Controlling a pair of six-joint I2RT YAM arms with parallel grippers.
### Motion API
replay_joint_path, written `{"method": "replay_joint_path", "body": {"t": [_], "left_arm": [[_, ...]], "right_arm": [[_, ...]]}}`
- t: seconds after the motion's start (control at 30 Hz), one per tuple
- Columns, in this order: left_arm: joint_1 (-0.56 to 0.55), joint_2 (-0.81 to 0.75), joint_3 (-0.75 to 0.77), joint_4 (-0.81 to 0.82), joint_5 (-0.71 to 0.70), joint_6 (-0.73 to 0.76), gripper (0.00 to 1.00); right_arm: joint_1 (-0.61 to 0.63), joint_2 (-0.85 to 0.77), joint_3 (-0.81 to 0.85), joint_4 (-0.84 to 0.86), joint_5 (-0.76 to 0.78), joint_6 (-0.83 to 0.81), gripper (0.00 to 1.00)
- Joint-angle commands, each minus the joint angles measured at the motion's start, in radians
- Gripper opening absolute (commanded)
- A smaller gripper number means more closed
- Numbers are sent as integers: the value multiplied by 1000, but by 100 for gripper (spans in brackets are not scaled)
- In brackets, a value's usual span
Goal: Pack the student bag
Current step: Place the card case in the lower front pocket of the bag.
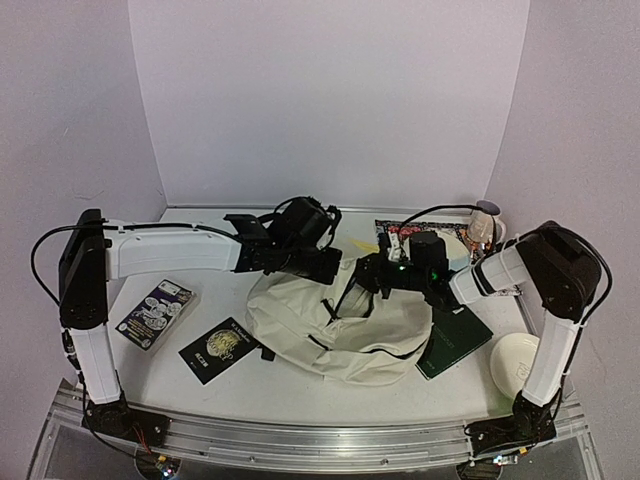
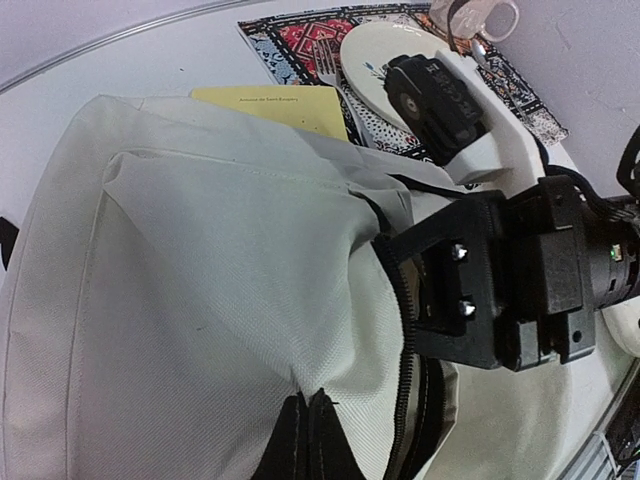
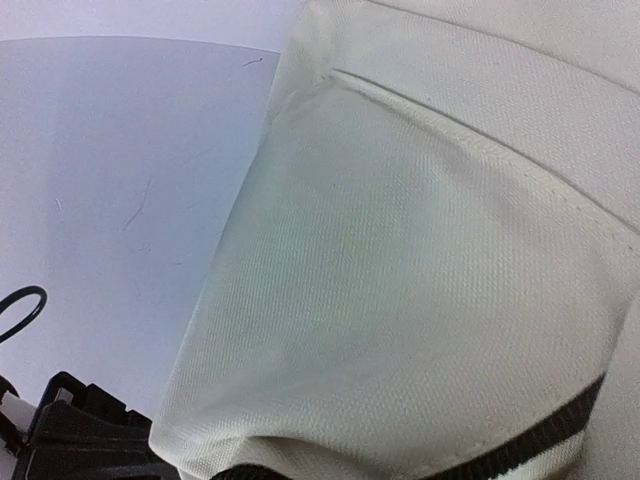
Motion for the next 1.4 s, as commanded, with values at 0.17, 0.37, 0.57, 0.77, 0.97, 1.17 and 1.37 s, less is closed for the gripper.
{"method": "replay_joint_path", "body": {"t": [0.17, 0.37, 0.57, 0.77, 0.97, 1.17, 1.37], "left_arm": [[-4, -66, 10, 115, 35, -17, 0], [-4, -80, -46, 126, -37, -33, 0], [-3, -104, -108, 130, -127, -49, 3], [-3, -111, -135, 138, -126, -56, 7], [-3, -118, -159, 162, -95, -66, 9], [-3, -117, -170, 197, -21, -65, 4], [-3, -115, -166, 232, 56, -73, 0]], "right_arm": [[21, 159, 133, 88, -42, -14, 2], [23, 181, 136, 89, -63, -36, 20], [24, 55, 117, -161, 6, -206, 42], [22, -71, 99, -398, 104, -360, 67], [22, -140, 91, -543, 157, -459, 72], [23, -108, 115, -560, 123, -479, 52], [24, -53, 127, -421, 63, -396, 29]]}}
